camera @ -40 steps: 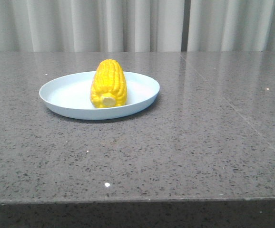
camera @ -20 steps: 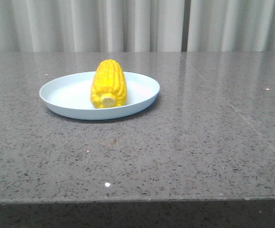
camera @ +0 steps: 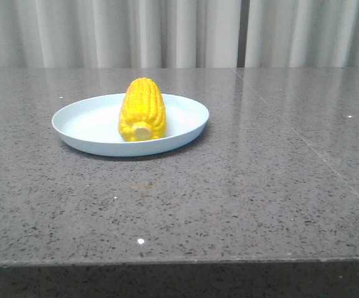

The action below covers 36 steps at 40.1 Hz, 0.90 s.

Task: Place corn on plate with both arms

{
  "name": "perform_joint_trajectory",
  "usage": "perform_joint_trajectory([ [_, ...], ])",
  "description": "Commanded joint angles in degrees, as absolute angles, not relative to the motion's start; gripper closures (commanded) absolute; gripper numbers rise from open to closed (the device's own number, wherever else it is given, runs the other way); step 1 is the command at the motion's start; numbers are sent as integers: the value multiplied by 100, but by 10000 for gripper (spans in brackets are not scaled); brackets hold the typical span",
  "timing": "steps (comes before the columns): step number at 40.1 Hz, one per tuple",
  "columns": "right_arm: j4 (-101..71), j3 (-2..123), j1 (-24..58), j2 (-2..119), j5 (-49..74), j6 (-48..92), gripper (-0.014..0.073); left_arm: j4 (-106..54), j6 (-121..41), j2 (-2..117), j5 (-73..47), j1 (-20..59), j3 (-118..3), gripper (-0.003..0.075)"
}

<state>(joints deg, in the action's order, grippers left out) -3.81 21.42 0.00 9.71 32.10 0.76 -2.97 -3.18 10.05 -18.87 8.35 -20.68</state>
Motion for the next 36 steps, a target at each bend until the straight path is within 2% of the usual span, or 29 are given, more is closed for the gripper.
perform_joint_trajectory([
  [1,-363,2292,-30,1017,2924,119,656,-317,-314,1066,-1418,865,-2215,741],
  [29,-363,2292,-30,1017,2952,119,656,-175,-314,1066,-1362,865,-2204,741],
  [36,-363,2292,-30,1017,2957,119,656,-116,-314,734,-1043,678,-1760,741],
])
